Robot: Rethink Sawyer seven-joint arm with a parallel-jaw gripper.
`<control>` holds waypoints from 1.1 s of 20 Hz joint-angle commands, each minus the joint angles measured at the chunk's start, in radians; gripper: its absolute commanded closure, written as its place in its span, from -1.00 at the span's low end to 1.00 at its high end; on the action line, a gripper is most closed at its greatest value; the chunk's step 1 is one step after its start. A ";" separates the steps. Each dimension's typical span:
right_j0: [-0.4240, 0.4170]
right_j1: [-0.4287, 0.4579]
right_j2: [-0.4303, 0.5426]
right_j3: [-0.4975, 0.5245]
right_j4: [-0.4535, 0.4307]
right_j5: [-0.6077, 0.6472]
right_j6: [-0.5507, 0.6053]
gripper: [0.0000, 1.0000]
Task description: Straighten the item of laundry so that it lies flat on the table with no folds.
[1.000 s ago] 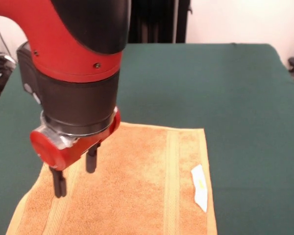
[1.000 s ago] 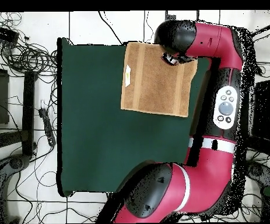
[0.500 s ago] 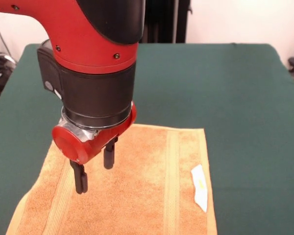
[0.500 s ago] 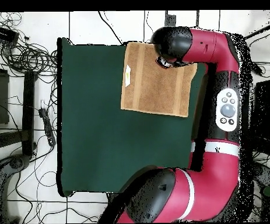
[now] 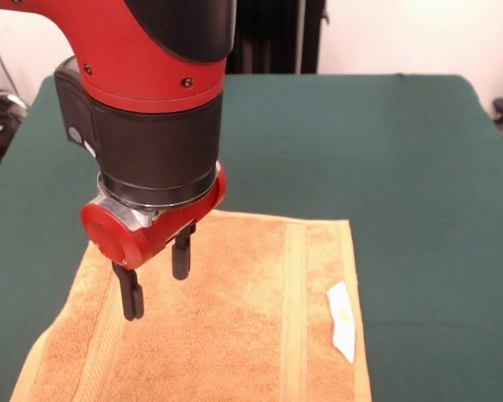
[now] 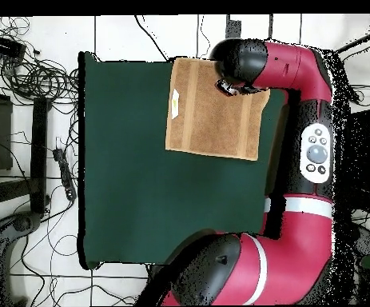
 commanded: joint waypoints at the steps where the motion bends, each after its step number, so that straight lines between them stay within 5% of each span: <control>1: 0.039 -0.022 -0.037 0.286 0.086 -0.139 0.475 -1.00; 22: 0.031 -0.010 -0.086 0.446 0.176 -0.399 0.586 -1.00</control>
